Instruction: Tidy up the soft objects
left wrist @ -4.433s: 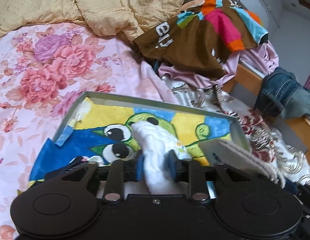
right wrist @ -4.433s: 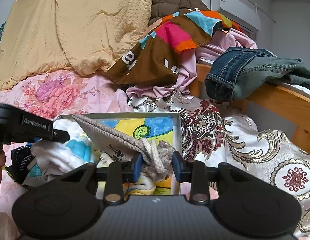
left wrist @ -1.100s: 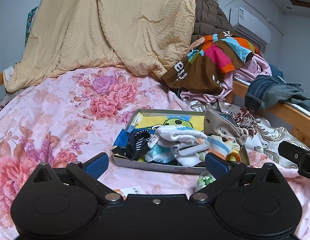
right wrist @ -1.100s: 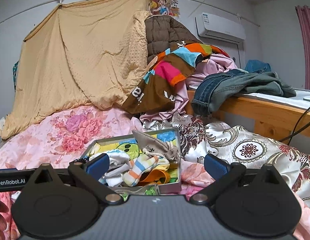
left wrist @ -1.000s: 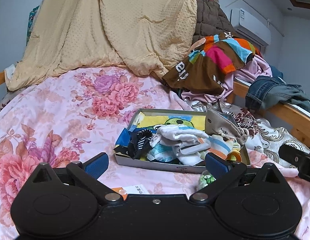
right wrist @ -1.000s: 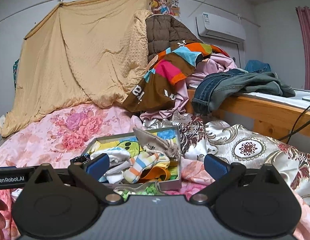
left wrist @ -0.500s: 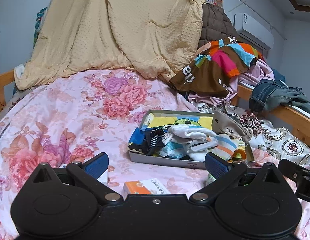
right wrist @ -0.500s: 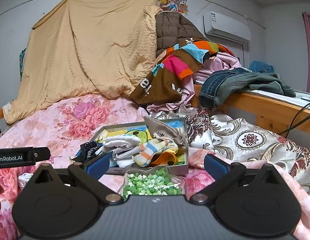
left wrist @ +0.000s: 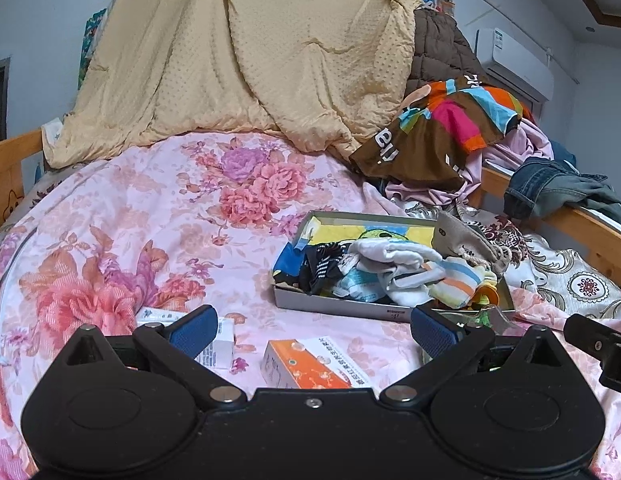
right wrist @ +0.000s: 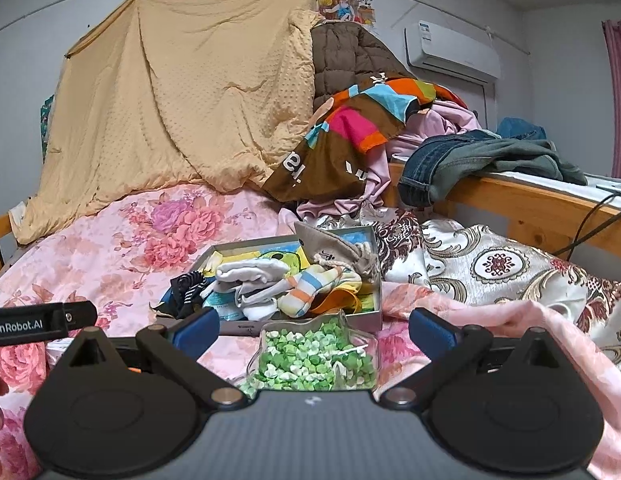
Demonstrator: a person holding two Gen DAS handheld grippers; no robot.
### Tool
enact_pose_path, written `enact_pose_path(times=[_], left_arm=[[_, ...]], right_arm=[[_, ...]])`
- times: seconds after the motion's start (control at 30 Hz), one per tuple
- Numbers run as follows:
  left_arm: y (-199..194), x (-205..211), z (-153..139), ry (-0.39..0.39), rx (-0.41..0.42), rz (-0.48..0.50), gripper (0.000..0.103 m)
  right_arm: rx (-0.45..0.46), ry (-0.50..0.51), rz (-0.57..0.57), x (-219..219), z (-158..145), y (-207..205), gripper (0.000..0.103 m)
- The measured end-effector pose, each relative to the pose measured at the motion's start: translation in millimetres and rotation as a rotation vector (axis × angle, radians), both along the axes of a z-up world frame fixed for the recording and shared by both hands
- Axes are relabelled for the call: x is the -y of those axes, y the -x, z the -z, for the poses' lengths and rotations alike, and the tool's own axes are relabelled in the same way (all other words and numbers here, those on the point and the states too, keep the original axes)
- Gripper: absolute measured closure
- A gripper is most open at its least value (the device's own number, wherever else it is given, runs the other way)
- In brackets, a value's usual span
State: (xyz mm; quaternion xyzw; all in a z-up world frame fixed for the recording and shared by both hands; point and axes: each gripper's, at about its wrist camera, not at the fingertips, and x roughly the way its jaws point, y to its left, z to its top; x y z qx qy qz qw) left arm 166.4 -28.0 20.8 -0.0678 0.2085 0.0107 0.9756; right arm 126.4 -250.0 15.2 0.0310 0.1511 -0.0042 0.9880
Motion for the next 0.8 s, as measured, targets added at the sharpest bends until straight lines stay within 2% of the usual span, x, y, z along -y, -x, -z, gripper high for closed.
enact_pose_path(times=[0.4, 0.8], left_arm=[[16.5, -11.0, 12.5, 0.004, 0.007, -0.026, 0.001], [34.6, -19.3, 26.1, -0.006, 0.002, -0.052, 0.001]], right_arm=[[-0.013, -0.002, 0.012, -4.8, 5.3, 11.2, 0.0], [-0.038, 0.039, 0.013, -12.6, 12.5, 16.8, 0.0]])
